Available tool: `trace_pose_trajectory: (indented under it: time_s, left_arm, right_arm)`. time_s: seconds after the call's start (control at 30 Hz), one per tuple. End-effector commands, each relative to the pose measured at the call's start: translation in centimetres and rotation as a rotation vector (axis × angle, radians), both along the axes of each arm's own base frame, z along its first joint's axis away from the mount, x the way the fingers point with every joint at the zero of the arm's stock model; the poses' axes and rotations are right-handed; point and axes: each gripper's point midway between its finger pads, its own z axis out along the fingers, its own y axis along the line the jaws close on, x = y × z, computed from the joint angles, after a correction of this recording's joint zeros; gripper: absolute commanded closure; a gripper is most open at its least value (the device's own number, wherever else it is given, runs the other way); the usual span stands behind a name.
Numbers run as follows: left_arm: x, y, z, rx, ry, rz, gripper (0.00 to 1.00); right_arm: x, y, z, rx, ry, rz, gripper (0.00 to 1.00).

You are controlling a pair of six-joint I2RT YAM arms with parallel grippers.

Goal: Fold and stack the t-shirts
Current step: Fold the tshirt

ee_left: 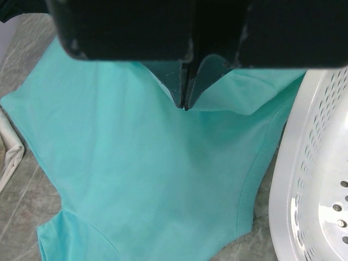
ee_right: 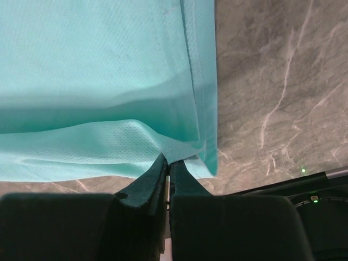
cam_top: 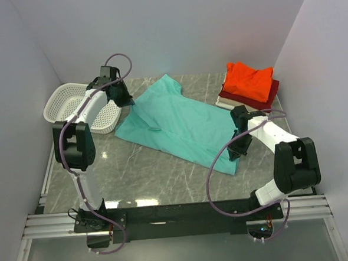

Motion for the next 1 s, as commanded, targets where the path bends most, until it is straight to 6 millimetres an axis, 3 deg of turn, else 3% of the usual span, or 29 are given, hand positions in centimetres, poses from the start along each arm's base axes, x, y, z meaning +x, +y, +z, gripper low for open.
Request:
trace_pose_trajectory:
  time_s: [0.0,0.43,0.5,0.53,0.57,0.67,0.87,0.9,0.93,0.97]
  left_arm:
    - [1.6,-0.6,1.7,0.004,-0.067,-0.023,1.00]
    - [3.4,-2.2,1.2,-0.029,-0.073,-0.026,1.00]
    - [3.8,-3.0,1.6,-0.048,-0.082,-0.039,0.87]
    - [3.9,-3.3,1.9,-0.054,-0.088,-0.043,0.75]
    - [3.9,-3.7,1.9,-0.056,-0.088,-0.049,0.53]
    - [4.1,-4.7,3.2,-0.059,-0.121,-0.059,0.31]
    - [2.4,-6.2,3.8,-0.059,-0.135,-0.103,0.22]
    - [1.6,-6.2,2.7,-0.054,-0.109,-0.114,0.21]
    - [1.2,-6.4,3.0,-0.056,-0.119,-0.123,0.21]
    - [0.1,-6.4,1.5,-0.047,-0.084,-0.131,0.20]
  right_arm:
    - [2.0,-0.6,0.7,-0.016,-0.052,0.000,1.00]
    - [3.5,-1.3,0.0,-0.023,-0.052,-0.009,1.00]
    - [4.0,-1.6,0.2,-0.043,-0.057,-0.005,0.90]
    - [4.5,-1.7,0.7,-0.046,-0.071,-0.002,0.81]
    - [4.6,-1.8,1.0,-0.053,-0.074,0.008,0.61]
    - [5.7,-2.3,2.7,-0.081,-0.122,0.022,0.43]
    - [7.8,-1.7,6.5,-0.074,-0.252,0.092,0.41]
    - [7.9,-1.2,6.8,-0.056,-0.268,0.111,0.41]
    - [7.9,-0.3,7.1,-0.036,-0.287,0.140,0.41]
    - [8.2,0.3,7.1,-0.016,-0.305,0.168,0.41]
